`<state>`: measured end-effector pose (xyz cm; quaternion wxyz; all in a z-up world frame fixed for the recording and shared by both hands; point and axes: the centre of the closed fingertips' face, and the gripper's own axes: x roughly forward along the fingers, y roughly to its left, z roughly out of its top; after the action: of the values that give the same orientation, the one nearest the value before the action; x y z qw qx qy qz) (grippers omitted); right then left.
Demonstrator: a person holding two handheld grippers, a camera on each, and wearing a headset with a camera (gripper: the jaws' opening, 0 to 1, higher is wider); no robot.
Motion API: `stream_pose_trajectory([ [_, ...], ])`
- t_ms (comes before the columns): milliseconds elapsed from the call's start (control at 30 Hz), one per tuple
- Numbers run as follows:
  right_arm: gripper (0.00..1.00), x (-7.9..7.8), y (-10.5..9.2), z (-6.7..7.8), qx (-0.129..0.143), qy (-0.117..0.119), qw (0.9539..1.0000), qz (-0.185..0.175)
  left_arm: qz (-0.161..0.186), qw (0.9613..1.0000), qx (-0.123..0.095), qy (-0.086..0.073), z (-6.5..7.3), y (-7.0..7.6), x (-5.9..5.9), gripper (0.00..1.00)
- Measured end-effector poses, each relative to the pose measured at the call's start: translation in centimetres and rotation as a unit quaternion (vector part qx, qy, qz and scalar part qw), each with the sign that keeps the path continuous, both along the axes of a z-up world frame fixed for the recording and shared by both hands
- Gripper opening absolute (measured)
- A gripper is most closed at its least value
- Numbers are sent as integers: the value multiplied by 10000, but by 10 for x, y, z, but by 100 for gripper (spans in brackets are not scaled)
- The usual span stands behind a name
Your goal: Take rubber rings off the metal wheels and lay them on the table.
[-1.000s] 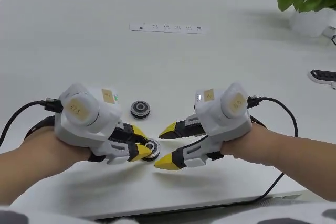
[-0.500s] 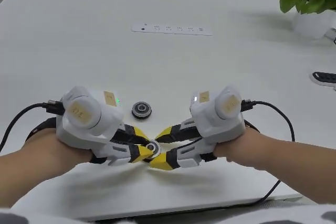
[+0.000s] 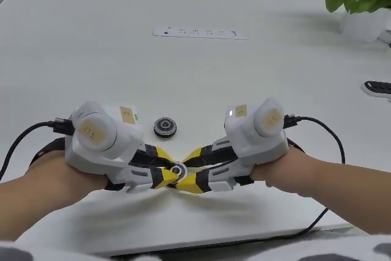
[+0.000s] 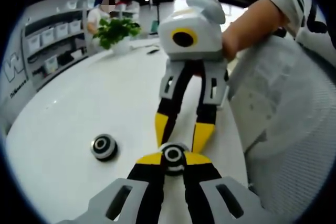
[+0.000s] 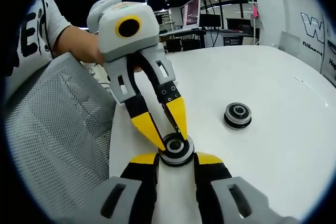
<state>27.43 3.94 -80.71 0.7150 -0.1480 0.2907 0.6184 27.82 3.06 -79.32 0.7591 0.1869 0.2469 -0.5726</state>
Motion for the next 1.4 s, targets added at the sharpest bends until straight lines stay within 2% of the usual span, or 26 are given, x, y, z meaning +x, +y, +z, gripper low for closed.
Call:
stream_pose_trajectory([
  [100,22,0,-2,-1,-60,-97,9999,107,-4,10000,6,-20,0,0,0,14],
  [333,17,0,-7,-2,-125,-98,9997,162,5,10000,31,-46,0,1,0,14],
  [1133,7,1,-11,-2,-111,138,9998,43,79,10000,47,-7,0,1,1,13],
  [1400,6,0,-11,-2,-140,141,9998,30,96,9999,44,-4,0,1,1,13],
])
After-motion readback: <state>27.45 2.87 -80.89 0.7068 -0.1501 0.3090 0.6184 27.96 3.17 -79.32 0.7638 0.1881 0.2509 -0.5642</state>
